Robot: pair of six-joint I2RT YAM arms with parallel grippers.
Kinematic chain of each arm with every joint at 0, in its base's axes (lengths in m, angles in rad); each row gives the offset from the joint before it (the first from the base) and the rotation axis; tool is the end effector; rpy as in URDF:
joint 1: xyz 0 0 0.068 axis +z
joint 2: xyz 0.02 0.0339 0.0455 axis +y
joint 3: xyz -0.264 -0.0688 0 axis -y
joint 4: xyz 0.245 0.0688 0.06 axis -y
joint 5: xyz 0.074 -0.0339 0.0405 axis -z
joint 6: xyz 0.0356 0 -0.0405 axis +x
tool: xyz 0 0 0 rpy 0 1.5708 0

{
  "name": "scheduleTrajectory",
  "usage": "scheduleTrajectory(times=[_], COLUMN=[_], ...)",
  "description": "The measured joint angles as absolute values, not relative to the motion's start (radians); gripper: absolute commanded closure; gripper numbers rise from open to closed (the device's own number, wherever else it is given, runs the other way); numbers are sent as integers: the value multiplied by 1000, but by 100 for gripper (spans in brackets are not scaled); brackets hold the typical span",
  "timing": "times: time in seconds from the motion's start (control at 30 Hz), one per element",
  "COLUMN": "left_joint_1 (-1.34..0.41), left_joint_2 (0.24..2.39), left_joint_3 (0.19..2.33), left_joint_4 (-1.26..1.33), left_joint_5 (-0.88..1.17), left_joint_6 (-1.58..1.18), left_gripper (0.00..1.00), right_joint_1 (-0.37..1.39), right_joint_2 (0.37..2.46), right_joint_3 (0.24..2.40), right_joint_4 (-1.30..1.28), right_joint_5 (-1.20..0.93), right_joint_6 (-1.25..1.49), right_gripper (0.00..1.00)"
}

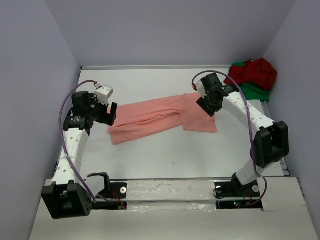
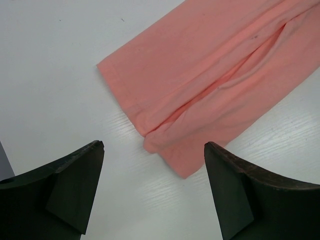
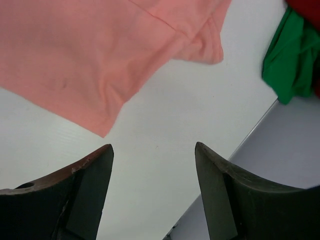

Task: Fold and stack the t-shirts
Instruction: Fold the other side of the tshirt into a rectangle

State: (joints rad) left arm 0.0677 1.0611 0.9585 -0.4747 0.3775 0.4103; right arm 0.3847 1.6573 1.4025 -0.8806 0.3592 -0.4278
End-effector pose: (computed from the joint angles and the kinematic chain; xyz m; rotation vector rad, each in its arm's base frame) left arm 0.2311 0.0025 0.3201 0.5706 2.0264 -0.1199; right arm 0.3201 0.1161 0.2755 -0.9577 2.4979 -0.4979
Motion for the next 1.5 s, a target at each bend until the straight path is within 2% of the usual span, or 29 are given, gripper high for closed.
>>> scheduleTrajectory(times=[0.23, 0.53, 0.8, 1.13, 1.5], left_joint_1=[68, 22, -125, -152, -162], left_joint_2=[1069, 1215, 1475, 1727, 1855], left_joint_3=[949, 977, 1087, 1207, 1246], left_joint_4=[-481, -515, -511, -521, -579], left_joint_5=[382, 495, 497, 481, 467], left_joint_6=[424, 453, 507, 565, 635], left_gripper=[9, 11, 11, 14, 14], right_joint_1=[385, 385, 379, 308, 294], right_joint_2=[1541, 1642, 1639, 1546, 1532], right_joint_3=[1340, 1293, 1293, 1263, 1261], right_joint_4=[-863, -844, -818, -802, -802], right_joint_5=[186, 176, 171, 217, 252], right_joint_6=[-591, -628, -573, -545, -533], right_gripper=[32, 31, 31, 29, 29])
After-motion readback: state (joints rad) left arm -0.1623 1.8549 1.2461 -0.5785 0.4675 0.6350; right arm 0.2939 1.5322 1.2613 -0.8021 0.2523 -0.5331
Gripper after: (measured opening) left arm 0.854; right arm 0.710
